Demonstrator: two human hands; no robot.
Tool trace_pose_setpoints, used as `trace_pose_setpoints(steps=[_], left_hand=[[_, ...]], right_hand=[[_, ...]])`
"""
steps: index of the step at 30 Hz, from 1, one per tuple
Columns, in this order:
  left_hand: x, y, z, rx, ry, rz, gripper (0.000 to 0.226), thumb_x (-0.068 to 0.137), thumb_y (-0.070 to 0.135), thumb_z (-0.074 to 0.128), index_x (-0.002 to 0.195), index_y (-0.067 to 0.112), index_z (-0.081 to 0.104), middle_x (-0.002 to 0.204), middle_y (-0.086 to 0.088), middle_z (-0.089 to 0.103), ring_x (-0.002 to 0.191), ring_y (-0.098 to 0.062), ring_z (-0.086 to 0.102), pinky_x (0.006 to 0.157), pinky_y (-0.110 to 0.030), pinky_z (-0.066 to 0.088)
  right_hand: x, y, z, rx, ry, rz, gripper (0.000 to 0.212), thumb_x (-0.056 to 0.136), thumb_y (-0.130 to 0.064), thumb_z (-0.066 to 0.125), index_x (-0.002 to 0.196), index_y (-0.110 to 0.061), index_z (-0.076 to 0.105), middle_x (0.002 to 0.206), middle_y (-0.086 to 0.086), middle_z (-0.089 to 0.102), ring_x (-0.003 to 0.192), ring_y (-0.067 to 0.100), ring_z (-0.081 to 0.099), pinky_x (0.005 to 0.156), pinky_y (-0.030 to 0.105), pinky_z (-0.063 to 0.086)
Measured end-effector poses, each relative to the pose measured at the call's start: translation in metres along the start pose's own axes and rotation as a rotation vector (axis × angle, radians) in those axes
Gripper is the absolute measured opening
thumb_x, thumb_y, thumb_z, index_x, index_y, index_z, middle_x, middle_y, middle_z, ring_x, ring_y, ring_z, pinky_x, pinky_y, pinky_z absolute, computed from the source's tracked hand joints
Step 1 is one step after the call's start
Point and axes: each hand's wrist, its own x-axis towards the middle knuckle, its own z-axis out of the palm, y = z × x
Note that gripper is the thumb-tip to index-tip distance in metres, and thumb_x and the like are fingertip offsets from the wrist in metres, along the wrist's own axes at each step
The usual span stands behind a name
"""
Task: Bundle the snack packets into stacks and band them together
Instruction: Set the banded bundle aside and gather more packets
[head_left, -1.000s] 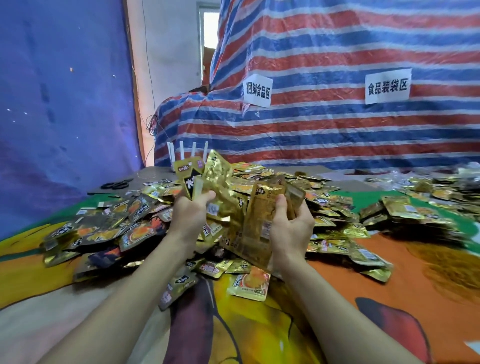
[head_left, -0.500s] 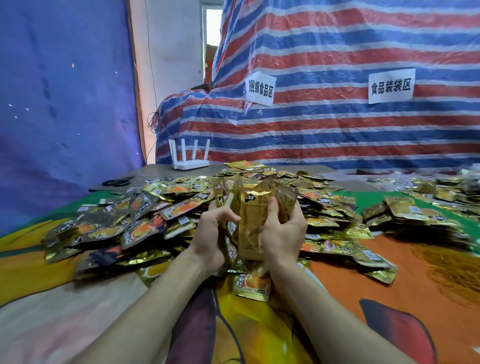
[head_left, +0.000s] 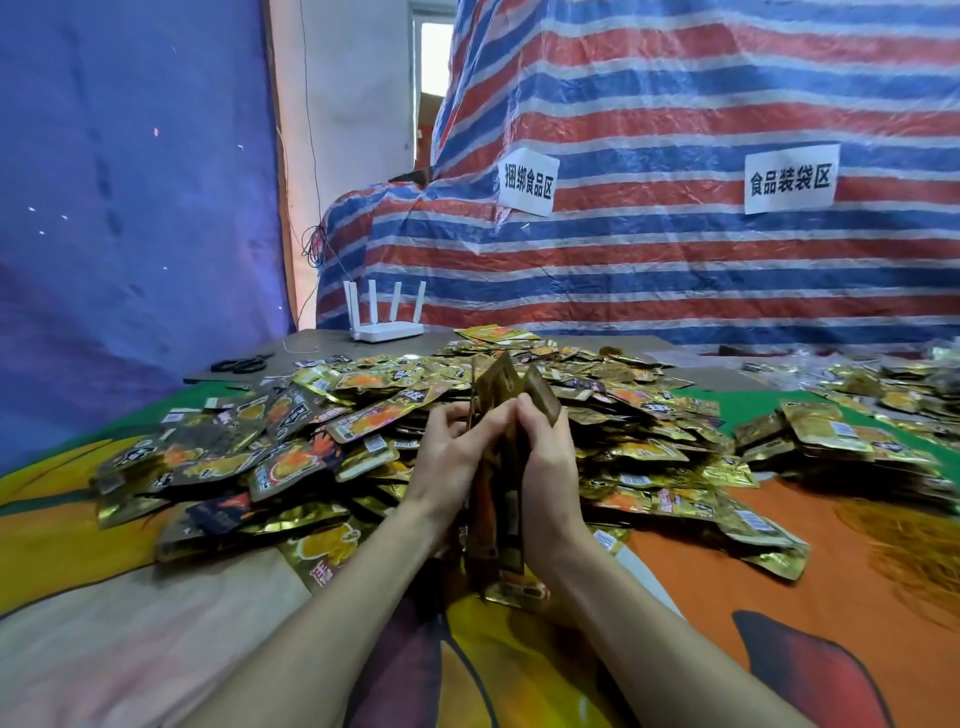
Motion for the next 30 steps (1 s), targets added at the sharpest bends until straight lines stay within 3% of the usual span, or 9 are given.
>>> trace_pose_setpoints(steps=[2, 5, 9, 13, 17, 20, 22, 25, 30], left_hand=[[0.001, -0.003, -0.001, 0.027, 0.003, 0.053, 0.096, 0.058, 0.056, 0.083, 0.137, 0.013, 0.049, 0.123, -0.015, 0.067, 0.105, -0.024, 0.071, 0.095, -0.046, 0.056], [0.000, -0.006, -0.001, 0.118, -0.023, 0.140, 0.104, 0.051, 0.060, 0.080, 0.141, 0.024, 0.041, 0.125, -0.003, 0.063, 0.102, -0.004, 0.069, 0.084, -0.025, 0.057], [-0.001, -0.011, -0.003, 0.192, -0.050, 0.189, 0.111, 0.055, 0.065, 0.083, 0.150, 0.031, 0.036, 0.142, -0.004, 0.055, 0.127, -0.017, 0.058, 0.107, -0.043, 0.048], [-0.005, -0.010, -0.003, 0.234, -0.064, 0.256, 0.107, 0.059, 0.063, 0.081, 0.150, 0.029, 0.037, 0.143, 0.001, 0.055, 0.133, -0.015, 0.052, 0.111, -0.041, 0.044], [-0.005, -0.002, -0.002, 0.244, -0.081, 0.323, 0.091, 0.065, 0.051, 0.081, 0.143, 0.020, 0.046, 0.131, 0.000, 0.063, 0.124, -0.014, 0.060, 0.104, -0.031, 0.050], [-0.005, 0.002, 0.002, 0.178, -0.011, 0.356, 0.070, 0.075, 0.036, 0.073, 0.136, 0.014, 0.050, 0.119, 0.001, 0.066, 0.110, -0.012, 0.065, 0.091, -0.029, 0.055], [-0.001, 0.006, -0.002, 0.040, 0.131, 0.355, 0.066, 0.075, 0.028, 0.066, 0.135, 0.006, 0.046, 0.104, -0.005, 0.061, 0.092, -0.016, 0.064, 0.072, -0.023, 0.055], [0.009, 0.013, -0.017, -0.180, 0.294, 0.283, 0.063, 0.070, 0.023, 0.062, 0.127, 0.002, 0.042, 0.096, -0.019, 0.054, 0.082, -0.029, 0.060, 0.068, -0.039, 0.054], [0.019, 0.014, -0.033, -0.338, 0.344, 0.222, 0.069, 0.068, 0.027, 0.064, 0.131, 0.006, 0.047, 0.097, -0.013, 0.047, 0.073, -0.024, 0.061, 0.067, -0.036, 0.054]], right_hand=[[-0.002, -0.001, 0.001, 0.004, -0.030, 0.029, 0.046, 0.087, -0.047, 0.057, 0.125, -0.021, 0.060, 0.117, 0.011, 0.072, 0.109, 0.026, 0.071, 0.098, 0.048, 0.056], [-0.006, -0.002, 0.002, -0.048, -0.099, 0.052, 0.062, 0.085, -0.064, 0.053, 0.134, -0.026, 0.061, 0.124, 0.002, 0.071, 0.115, 0.015, 0.068, 0.102, 0.042, 0.053], [-0.009, -0.006, 0.003, -0.101, -0.096, 0.073, 0.072, 0.079, -0.082, 0.044, 0.128, -0.034, 0.067, 0.122, -0.008, 0.072, 0.117, 0.008, 0.066, 0.111, 0.048, 0.046], [-0.011, -0.011, 0.007, -0.108, -0.120, 0.070, 0.081, 0.077, -0.091, 0.035, 0.128, -0.037, 0.066, 0.125, -0.012, 0.070, 0.119, 0.002, 0.063, 0.111, 0.037, 0.046], [-0.009, -0.015, 0.003, -0.085, -0.133, 0.115, 0.088, 0.086, -0.082, 0.021, 0.148, -0.025, 0.049, 0.142, -0.009, 0.060, 0.131, 0.005, 0.054, 0.115, 0.030, 0.040], [-0.011, -0.011, 0.006, -0.125, -0.175, 0.071, 0.081, 0.090, -0.070, 0.028, 0.154, -0.020, 0.039, 0.130, -0.022, 0.055, 0.105, -0.022, 0.057, 0.081, 0.001, 0.047], [-0.013, -0.010, 0.008, -0.199, -0.185, 0.054, 0.084, 0.086, -0.068, 0.053, 0.153, -0.019, 0.040, 0.135, -0.015, 0.050, 0.115, -0.015, 0.056, 0.087, 0.008, 0.047], [-0.015, -0.007, 0.003, -0.555, -0.269, 0.000, 0.083, 0.061, -0.045, 0.064, 0.141, -0.032, 0.047, 0.145, -0.007, 0.036, 0.136, 0.008, 0.038, 0.109, 0.031, 0.039], [-0.017, 0.000, 0.000, -0.775, -0.354, 0.004, 0.067, 0.071, -0.019, 0.063, 0.137, -0.028, 0.053, 0.122, -0.012, 0.060, 0.112, -0.003, 0.057, 0.097, 0.026, 0.051]])
